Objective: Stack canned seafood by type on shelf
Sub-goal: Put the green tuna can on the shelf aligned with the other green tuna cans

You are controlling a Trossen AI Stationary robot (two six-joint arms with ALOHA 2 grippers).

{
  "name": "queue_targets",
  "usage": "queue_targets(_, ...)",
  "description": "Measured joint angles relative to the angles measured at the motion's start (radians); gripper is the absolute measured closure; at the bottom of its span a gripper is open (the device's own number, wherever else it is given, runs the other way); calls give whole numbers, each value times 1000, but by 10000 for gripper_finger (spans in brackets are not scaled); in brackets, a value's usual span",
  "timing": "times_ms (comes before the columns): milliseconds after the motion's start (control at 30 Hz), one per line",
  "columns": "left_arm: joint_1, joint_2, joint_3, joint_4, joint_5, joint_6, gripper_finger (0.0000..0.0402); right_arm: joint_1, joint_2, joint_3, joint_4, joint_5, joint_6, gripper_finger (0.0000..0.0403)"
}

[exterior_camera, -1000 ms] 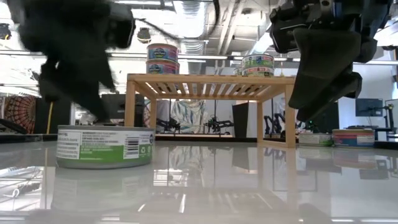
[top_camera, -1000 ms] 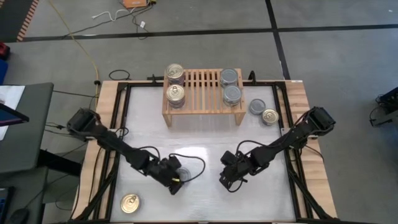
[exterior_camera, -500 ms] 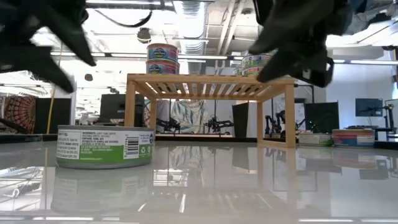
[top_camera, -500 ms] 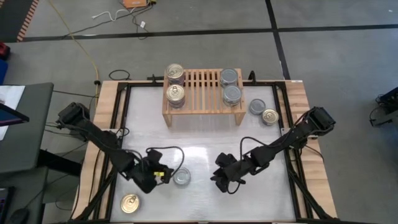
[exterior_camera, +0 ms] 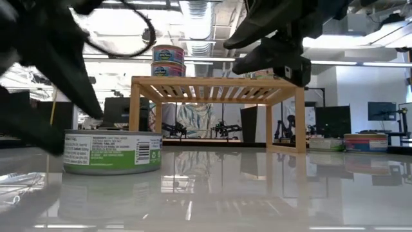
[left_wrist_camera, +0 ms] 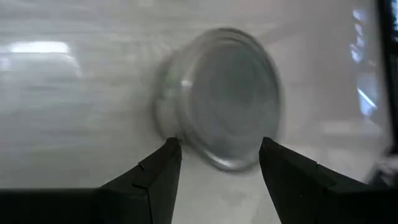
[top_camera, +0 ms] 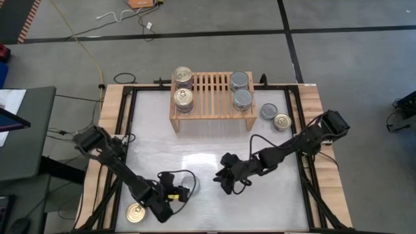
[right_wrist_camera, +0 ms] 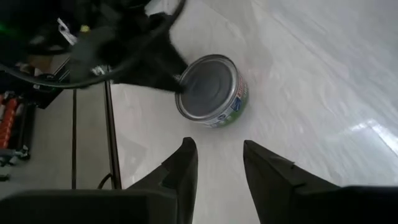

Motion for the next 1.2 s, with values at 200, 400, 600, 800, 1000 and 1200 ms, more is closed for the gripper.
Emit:
queue_targets(200, 66, 35, 20, -222, -21, -108, 194, 0, 0, 0, -5, -12, 0, 258)
queue_targets(400, 127, 33, 20, -98, -380, 338, 194, 28, 0, 0, -44, -14, 0, 262)
queue_targets(600, 169, 34, 17, -2, -217, 556, 194, 64, 0, 0, -102, -14, 2, 262)
queue_targets(800, 156, 28, 17, -21, -212, 466, 194, 61, 0, 0, -137, -14, 14, 262)
queue_targets(1000, 131, 13, 19, -39, -226, 296, 194, 7, 0, 0, -137, -11, 26, 262)
queue_targets(1200, 115, -16, 18, -94, -248, 223, 194, -75, 0, 0, -129, -7, 39, 260)
